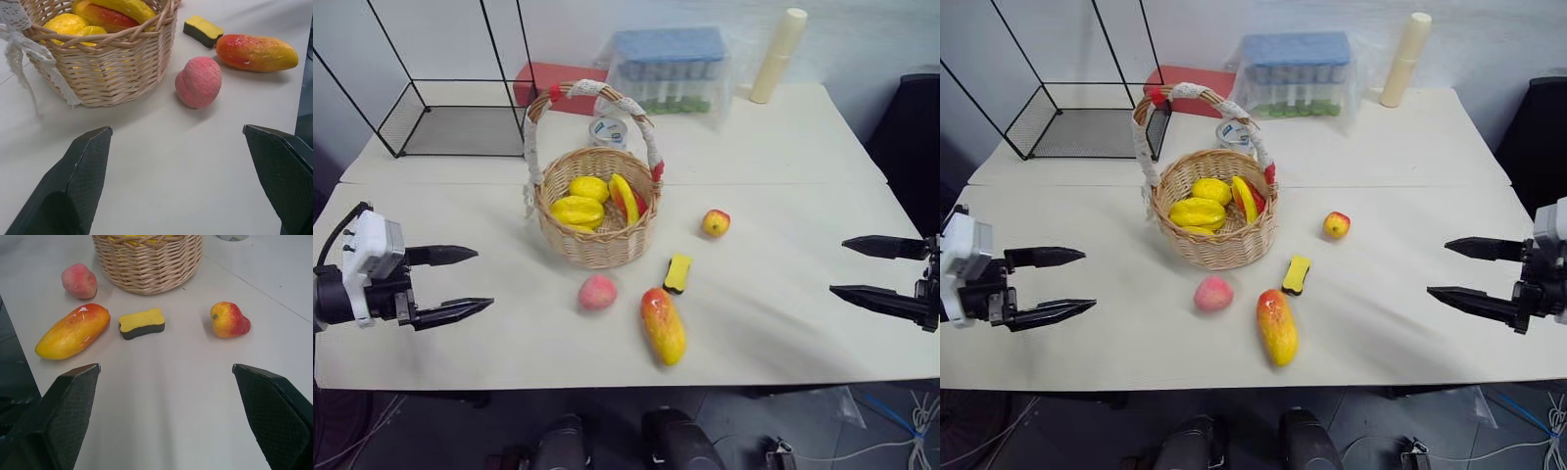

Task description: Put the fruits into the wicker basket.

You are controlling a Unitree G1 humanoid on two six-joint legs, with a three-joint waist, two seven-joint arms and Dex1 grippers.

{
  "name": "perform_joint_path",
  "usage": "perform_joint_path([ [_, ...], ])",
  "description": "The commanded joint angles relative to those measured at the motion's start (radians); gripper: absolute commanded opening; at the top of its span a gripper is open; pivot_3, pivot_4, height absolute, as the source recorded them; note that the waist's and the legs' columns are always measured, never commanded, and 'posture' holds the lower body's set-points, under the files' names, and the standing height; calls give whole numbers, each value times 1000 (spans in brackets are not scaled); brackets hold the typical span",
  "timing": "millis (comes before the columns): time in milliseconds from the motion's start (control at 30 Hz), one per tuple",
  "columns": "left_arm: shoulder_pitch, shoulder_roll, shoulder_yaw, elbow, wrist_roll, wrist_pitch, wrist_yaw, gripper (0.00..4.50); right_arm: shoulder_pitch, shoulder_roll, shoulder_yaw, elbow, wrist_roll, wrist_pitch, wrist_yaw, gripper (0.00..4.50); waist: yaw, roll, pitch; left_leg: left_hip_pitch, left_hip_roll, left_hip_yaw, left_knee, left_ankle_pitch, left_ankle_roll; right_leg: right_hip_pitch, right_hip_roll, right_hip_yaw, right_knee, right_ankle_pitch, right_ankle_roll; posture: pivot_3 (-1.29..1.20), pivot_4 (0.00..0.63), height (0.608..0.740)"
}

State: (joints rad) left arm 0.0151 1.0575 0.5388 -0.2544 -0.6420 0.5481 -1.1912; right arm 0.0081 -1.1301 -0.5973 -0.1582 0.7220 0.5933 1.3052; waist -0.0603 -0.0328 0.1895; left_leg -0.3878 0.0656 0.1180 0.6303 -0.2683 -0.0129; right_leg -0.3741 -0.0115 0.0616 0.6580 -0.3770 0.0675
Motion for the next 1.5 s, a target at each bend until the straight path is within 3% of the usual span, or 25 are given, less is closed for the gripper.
perform_joint_path([
  [33, 18, 0, 9, -30, -4, -5, -6, 4500, -17, -15, -7, -22, -6, -2, -5, 4464, -1, 1, 0, 0, 0, 0, 0, 0, 0, 0, 0, 0, 0, 0, 0, 0, 150, 740],
  [367, 22, -21, -72, -74, 31, -27, 33, 4500, -63, -28, 69, -52, -87, -57, -30, 4464, -1, 1, 1, 0, 0, 0, 1, 0, 0, 0, 0, 0, 1, 0, 0, 0, 150, 740],
  [567, -41, 0, -154, -128, 6, -21, 0, 4500, -298, -33, 355, -70, -197, -177, 31, 4464, -4, 3, 2, 0, 0, 0, 1, 1, -1, -1, 0, 0, 2, 0, 0, 0, 150, 740],
  [800, -173, -3, -279, -136, 39, -56, -18, 4500, -706, 196, 770, 128, -457, -394, 110, 4464, -22, 4, 2, 0, 0, 1, 2, 2, -1, -1, 1, 0, 4, 0, 0, 0, 150, 740],
  [967, -207, 1, -300, -159, 28, -51, -30, 4500, -846, 346, 914, 327, -600, -565, 140, 4464, -25, 4, 3, -2, 1, 2, 4, 5, -7, -4, 2, 0, 5, 0, -1, 0, 150, 740],
  [1033, -235, -1, -300, -171, 7, -29, -22, 4500, -918, 422, 981, 486, -681, -715, 149, 4464, -25, 4, 3, -2, 1, 1, 5, 4, -7, -4, 2, 0, 5, 0, -1, 0, 150, 740],
  [1133, -250, 1, -304, -181, 2, -21, -21, 4500, -1001, 506, 1030, 673, -748, -854, 156, 4464, -27, 4, 3, -3, 1, 2, 8, 4, -6, -4, 1, 0, 6, 0, -1, 0, 150, 740],
  [1267, -265, -4, -307, -191, -2, -7, -7, 4500, -1062, 539, 1076, 839, -825, -1040, 177, 4464, -25, 4, 3, -2, 1, 1, 14, 4, -6, -3, 1, 0, 11, 0, -1, 0, 150, 740],
  [1500, -288, -10, -304, -208, -10, 13, 25, 4500, -1163, 651, 1106, 1101, -923, -1192, 141, 4464, -31, 4, 3, 0, 1, 0, 18, 4, -6, -2, 2, -1, 19, -1, -2, 0, 150, 740],
])
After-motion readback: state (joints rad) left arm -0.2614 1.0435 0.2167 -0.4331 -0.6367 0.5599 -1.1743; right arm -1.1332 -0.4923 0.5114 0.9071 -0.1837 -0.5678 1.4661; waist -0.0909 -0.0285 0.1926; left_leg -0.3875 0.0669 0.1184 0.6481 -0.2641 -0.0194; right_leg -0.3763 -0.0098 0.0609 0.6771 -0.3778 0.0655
